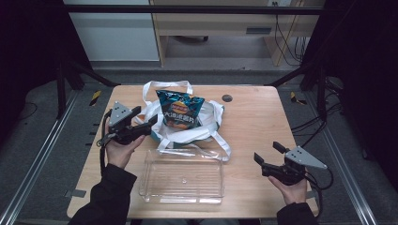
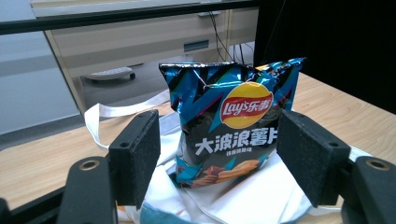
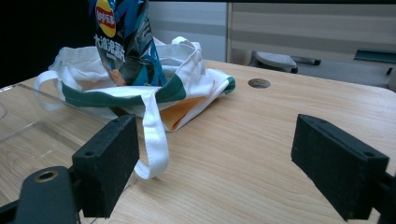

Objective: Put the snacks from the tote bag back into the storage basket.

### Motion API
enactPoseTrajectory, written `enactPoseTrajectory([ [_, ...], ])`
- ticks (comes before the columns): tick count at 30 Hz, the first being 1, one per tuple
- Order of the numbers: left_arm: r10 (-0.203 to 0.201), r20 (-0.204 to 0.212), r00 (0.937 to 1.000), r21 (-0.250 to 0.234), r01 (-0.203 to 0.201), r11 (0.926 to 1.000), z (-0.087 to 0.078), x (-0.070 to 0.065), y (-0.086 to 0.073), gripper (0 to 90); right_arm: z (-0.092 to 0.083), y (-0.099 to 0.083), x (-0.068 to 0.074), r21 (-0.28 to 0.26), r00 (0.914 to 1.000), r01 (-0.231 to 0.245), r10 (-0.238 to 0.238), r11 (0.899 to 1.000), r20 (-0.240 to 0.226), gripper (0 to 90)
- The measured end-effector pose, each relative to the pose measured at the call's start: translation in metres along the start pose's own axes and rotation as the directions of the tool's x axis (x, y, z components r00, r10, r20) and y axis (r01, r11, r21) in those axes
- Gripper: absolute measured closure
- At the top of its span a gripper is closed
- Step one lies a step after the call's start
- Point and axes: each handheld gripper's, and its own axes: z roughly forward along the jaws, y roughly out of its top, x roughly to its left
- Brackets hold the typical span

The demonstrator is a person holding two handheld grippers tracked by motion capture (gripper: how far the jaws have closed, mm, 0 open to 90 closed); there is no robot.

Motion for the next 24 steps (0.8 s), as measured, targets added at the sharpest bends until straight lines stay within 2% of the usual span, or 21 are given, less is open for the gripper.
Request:
enactPoseTrajectory([
  [3,0.019,-0.007,0.9998,0.009,-0.019,0.9998,0.008,0.001,0.005,31.7,0.001,0.0,0.0,0.003,1.0,-0.001,0.001,1.0,0.002,15.4],
  [7,0.014,-0.005,0.9999,0.019,-0.014,0.9997,0.015,0.003,0.007,32.3,0.001,0.0,0.0,0.002,1.0,0.0,0.0,1.0,0.004,15.5],
  [10,0.006,0.001,1.0,0.017,-0.006,0.9998,0.022,0.005,0.009,36.5,0.0,0.001,-0.001,-0.004,1.0,-0.001,0.001,1.0,0.006,15.5],
  [18,0.077,-0.048,0.9959,-0.007,-0.077,0.997,0.039,0.004,0.012,40.9,0.0,0.0,-0.001,0.0,1.0,0.002,-0.002,1.0,0.004,15.5],
  [24,0.074,-0.07,0.9949,0.018,-0.073,0.9972,0.047,0.006,0.02,40.1,0.001,0.0,-0.001,0.002,1.0,0.002,-0.002,1.0,0.0,15.5],
])
